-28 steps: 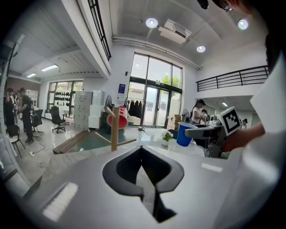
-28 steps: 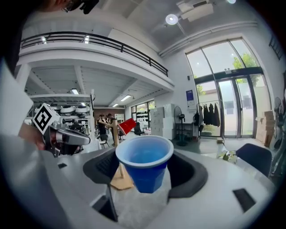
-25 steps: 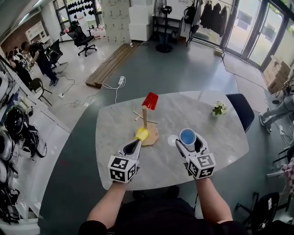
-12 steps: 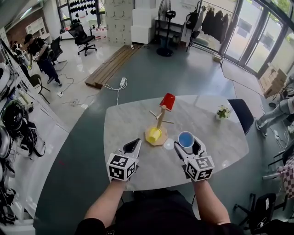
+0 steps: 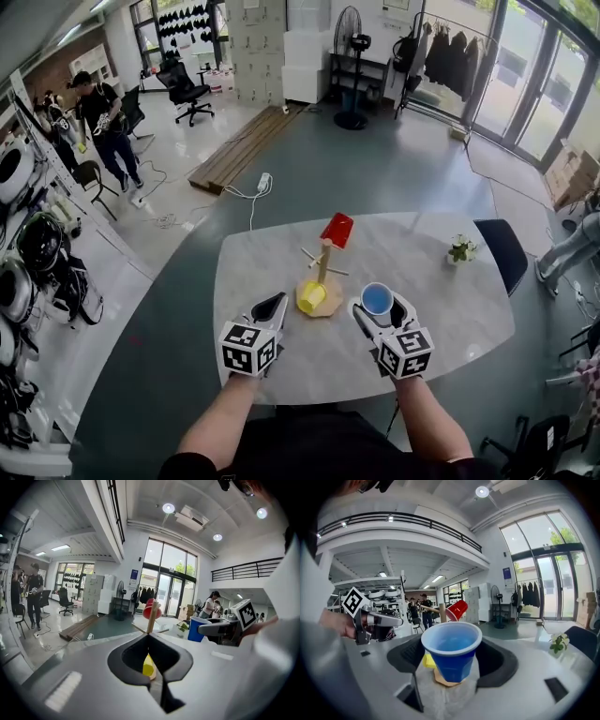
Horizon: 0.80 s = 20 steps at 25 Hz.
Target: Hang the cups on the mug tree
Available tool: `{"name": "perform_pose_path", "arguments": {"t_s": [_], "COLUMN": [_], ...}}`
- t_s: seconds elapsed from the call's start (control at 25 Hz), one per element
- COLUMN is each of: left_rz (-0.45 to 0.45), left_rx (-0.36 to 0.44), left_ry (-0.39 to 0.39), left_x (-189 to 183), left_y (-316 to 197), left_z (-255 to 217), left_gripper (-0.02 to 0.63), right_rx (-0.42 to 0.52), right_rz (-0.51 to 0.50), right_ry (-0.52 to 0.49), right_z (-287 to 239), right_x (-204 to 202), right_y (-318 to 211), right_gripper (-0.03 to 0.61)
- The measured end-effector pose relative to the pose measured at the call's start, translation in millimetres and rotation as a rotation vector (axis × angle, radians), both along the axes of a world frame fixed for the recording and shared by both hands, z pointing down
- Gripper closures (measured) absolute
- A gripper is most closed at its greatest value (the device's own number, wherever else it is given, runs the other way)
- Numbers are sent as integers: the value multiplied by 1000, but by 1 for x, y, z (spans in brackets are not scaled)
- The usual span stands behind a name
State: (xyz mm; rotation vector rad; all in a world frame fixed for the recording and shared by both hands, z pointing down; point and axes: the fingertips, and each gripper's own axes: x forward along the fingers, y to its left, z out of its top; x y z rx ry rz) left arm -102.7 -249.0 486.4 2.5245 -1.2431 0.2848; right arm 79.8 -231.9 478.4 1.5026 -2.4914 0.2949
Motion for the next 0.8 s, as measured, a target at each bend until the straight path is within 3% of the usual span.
{"name": "perform_pose_path", "arguments": {"t_s": [0.36, 0.56, 0.8], "left_rz": [18, 52, 116], "left_rx": [1, 35, 32], "left_ry": [-10, -8, 1], "left_x": [9, -6, -15], "left_y": [-10, -28, -36], "left_z": [2, -2, 0], "left_gripper": [603, 602, 602], "right_rx": [-30, -10, -69], "right_rz": [-1, 57, 108], "right_ry": [10, 34, 72], "right_z": [13, 1, 22], "right_x": [5, 6, -5], "right_y": [-12, -31, -36], "right_gripper": [233, 233, 233]}}
